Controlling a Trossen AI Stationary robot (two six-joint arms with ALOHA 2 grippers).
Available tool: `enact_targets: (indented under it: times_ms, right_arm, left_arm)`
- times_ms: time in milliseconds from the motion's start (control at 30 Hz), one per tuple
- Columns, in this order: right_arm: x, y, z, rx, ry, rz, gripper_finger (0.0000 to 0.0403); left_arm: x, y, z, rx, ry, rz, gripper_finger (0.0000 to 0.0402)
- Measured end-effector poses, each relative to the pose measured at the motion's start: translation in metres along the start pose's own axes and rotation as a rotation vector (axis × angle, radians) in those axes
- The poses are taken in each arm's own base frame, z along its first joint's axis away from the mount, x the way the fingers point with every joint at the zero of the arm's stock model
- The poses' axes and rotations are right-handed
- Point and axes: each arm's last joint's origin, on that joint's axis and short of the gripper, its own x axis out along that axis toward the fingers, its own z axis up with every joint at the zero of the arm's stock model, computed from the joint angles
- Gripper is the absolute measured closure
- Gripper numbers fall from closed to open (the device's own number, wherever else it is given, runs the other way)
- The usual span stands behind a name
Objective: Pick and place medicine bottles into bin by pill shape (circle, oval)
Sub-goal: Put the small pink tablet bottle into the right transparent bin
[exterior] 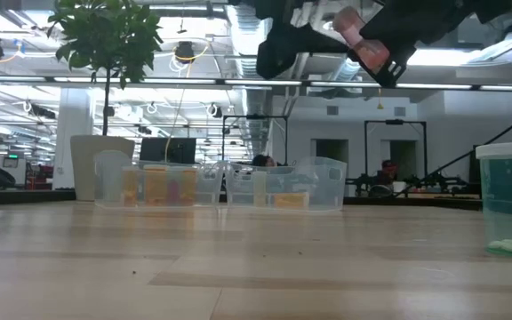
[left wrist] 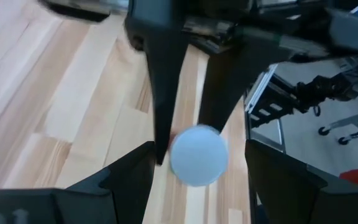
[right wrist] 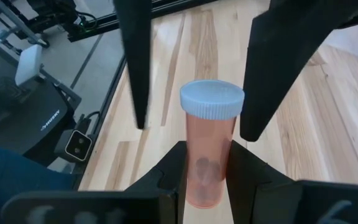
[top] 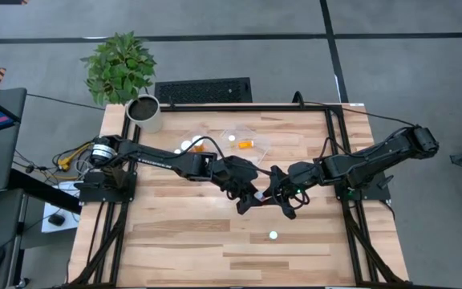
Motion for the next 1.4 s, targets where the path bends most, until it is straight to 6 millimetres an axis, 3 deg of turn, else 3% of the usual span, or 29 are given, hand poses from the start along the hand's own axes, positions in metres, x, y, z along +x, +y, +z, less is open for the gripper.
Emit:
enact_targets:
  times_ms: [167, 467, 867, 1200, 1400]
  right_arm:
    - [0.0, 0.0, -0.0001, 0.0, 0.001, 0.0, 0.031]
    - [0.0001, 0.0002, -0.0036, 0.001, 0.035, -0.004, 0.031]
    - [0.0001, 0.0008, -0.0032, 0.0, 0.03, 0.0, 0.031]
    - [0.0001, 0.0011, -0.003, 0.0, 0.028, 0.004, 0.031]
    - [0.0002, 0.003, -0.0035, -0.005, 0.03, 0.01, 0.031]
  left_arm:
    - [-0.0003, -0.0002, 0.0002, 0.001, -0.001, 0.0, 0.0167]
    - [-0.0002, -0.0009, 0.0, 0.002, -0.001, -0.003, 0.022]
    - [-0.0002, -0.0022, 0.0022, 0.013, -0.026, -0.014, 0.0226]
    - [-0.0004, -0.0022, 0.002, 0.01, -0.021, -0.018, 0.0265]
    - [-0.0004, -0.0029, 0.0014, 0.01, -0.003, -0.043, 0.0269]
